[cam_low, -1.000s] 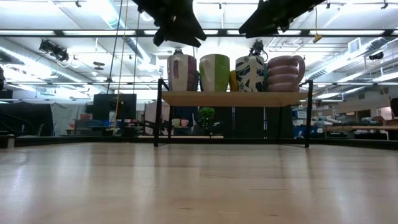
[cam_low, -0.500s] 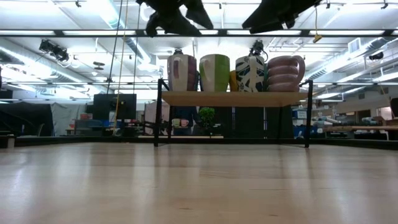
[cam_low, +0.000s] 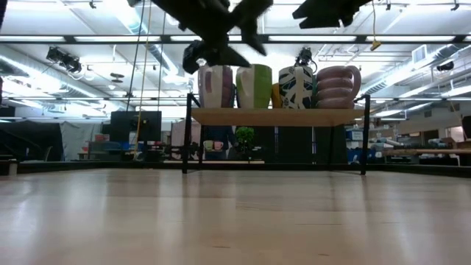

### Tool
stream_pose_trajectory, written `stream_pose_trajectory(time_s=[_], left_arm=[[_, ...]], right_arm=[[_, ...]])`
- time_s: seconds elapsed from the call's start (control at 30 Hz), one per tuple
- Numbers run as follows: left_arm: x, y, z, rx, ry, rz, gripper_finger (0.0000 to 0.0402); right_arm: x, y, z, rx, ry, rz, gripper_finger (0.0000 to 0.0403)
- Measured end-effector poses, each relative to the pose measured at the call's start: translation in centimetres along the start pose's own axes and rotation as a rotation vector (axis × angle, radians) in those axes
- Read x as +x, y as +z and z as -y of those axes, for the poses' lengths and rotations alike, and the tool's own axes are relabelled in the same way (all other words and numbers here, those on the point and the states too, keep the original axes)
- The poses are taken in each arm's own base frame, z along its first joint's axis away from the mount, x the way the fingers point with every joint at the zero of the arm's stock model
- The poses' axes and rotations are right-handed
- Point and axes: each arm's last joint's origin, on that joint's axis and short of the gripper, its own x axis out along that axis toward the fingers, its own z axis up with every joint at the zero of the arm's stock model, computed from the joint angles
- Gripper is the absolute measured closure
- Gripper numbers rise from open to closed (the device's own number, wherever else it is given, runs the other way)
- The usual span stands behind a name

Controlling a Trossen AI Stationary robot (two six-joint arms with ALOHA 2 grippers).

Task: Place coffee mugs
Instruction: Adjust the green mug

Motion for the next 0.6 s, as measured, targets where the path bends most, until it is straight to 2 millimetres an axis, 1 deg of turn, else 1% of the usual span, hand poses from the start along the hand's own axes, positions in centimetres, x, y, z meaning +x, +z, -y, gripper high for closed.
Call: stream_pose_trajectory(time_s=[0.07,0.17,0.27,0.33,0.37,0.43,0.6], left_arm=[[0.4,0.1,-0.1,-0.014,0.092,0.071,0.0224],[1.2,0.8,0.9,0.010,0.155,0.138,0.0224],[1.9,1.1,2.5,0.116,0.201,0.173,0.0224],[2.5,0.8,3.2,0.196,0.271,0.203,0.0224],[2.8,0.7,3.4,0.210,0.312,0.226,0.0224],[3.2,0.6,3.6,0.205,0.372,0.262,0.0224],[4.5,-0.2,3.1,0.235,0.420,0.265,0.0224]], right_arm=[[0.0,0.0,0.1,-0.004,0.016,-0.004,0.0088],[0.0,0.0,0.3,-0.003,0.018,-0.006,0.0088],[-0.1,0.1,0.5,-0.026,0.013,0.001,0.0088],[-0.3,0.2,0.7,-0.047,0.006,0.012,0.0088],[-0.4,0.3,0.8,-0.056,-0.001,0.016,0.0088],[-0.7,0.5,1.0,-0.057,-0.006,0.028,0.0088],[-1.2,0.8,1.4,-0.050,-0.039,0.048,0.0088]])
